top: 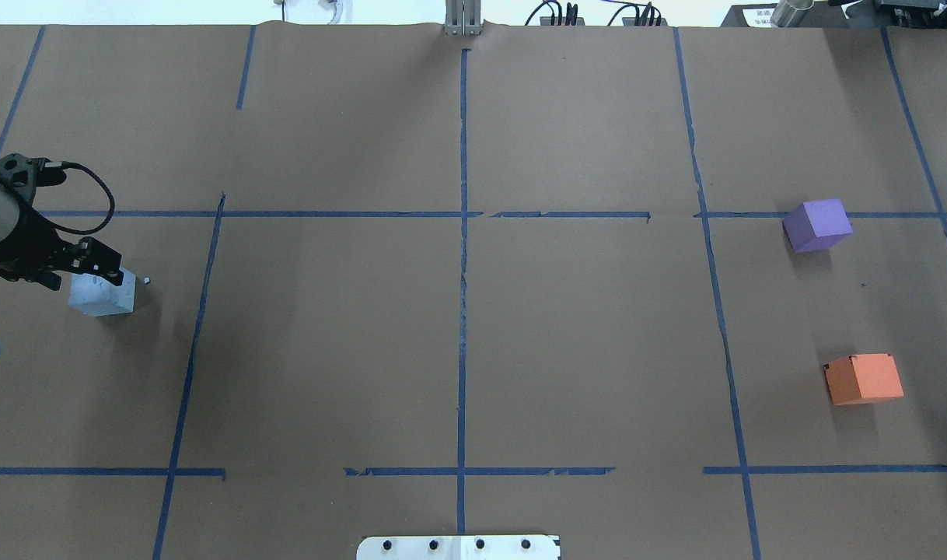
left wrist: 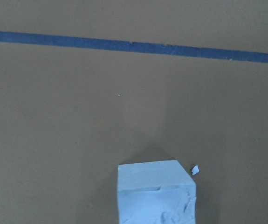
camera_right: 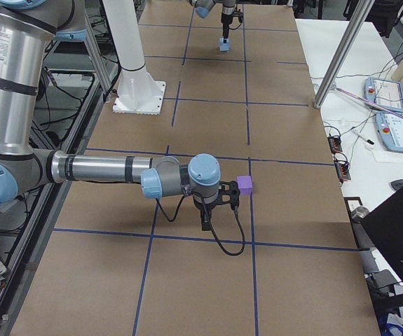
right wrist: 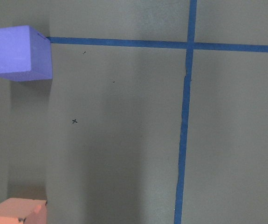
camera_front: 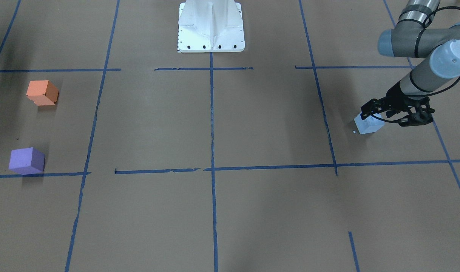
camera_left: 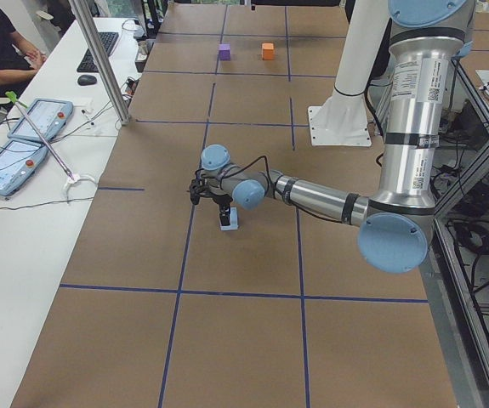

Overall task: Place blue block between orange and purple blocks
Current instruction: 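Lower the left gripper onto the light blue cube and grasp it, then carry the light blue cube with the left gripper to the table center and release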

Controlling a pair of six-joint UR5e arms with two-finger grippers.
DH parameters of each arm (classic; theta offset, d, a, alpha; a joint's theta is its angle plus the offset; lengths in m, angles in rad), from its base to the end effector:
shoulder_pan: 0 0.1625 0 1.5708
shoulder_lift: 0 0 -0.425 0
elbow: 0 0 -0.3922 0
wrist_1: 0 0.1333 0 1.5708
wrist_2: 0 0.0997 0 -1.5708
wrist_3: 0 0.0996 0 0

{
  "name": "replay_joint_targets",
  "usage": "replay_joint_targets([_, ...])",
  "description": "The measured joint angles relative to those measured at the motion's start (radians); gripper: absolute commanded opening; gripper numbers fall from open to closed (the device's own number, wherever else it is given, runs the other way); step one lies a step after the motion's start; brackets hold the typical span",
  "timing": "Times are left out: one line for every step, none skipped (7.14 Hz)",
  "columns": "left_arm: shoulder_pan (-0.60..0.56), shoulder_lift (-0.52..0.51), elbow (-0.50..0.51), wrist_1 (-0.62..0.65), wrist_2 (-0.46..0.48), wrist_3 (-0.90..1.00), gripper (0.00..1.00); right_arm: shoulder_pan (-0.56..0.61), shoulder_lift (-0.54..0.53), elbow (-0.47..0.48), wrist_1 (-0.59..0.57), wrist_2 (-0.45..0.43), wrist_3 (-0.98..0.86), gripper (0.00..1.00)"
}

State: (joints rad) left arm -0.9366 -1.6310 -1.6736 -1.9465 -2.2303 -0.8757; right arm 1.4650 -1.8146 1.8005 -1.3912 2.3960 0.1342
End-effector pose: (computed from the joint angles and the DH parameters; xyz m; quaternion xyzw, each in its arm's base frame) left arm 0.2609 -0.4766 0.5395 -0.0305 0.3999 -0.0243 0.9157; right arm 0.0177 -0.4032 0.6307 0.0273 -0.4058 -0.0202 0.9133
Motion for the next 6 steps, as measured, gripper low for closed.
replay_joint_targets([0.023, -0.019, 0.028, -0.001, 0.030, -0.006, 0.59, 0.000, 0.000, -0.002, 0.000, 0.000, 0.000, 1.00])
replay_joint_targets([0.034, -0.036, 0.054, -0.002, 0.055, -0.007, 0.05, 0.000, 0.000, -0.002, 0.000, 0.000, 0.001, 1.00])
replay_joint_targets([0.038, -0.048, 0.069, -0.001, 0.065, -0.008, 0.00, 0.000, 0.000, -0.003, 0.000, 0.000, 0.001, 1.00])
replay_joint_targets([0.039, -0.063, 0.064, 0.002, 0.066, -0.011, 0.00, 0.000, 0.001, -0.004, -0.001, 0.000, 0.001, 1.00])
replay_joint_targets([0.039, -0.096, 0.034, 0.024, 0.064, -0.014, 0.00, 0.000, 0.001, -0.004, -0.001, 0.000, 0.001, 1.00])
replay_joint_targets([0.041, -0.165, -0.006, 0.087, 0.063, -0.018, 0.00, 0.000, 0.001, -0.004, -0.001, 0.000, 0.000, 1.00])
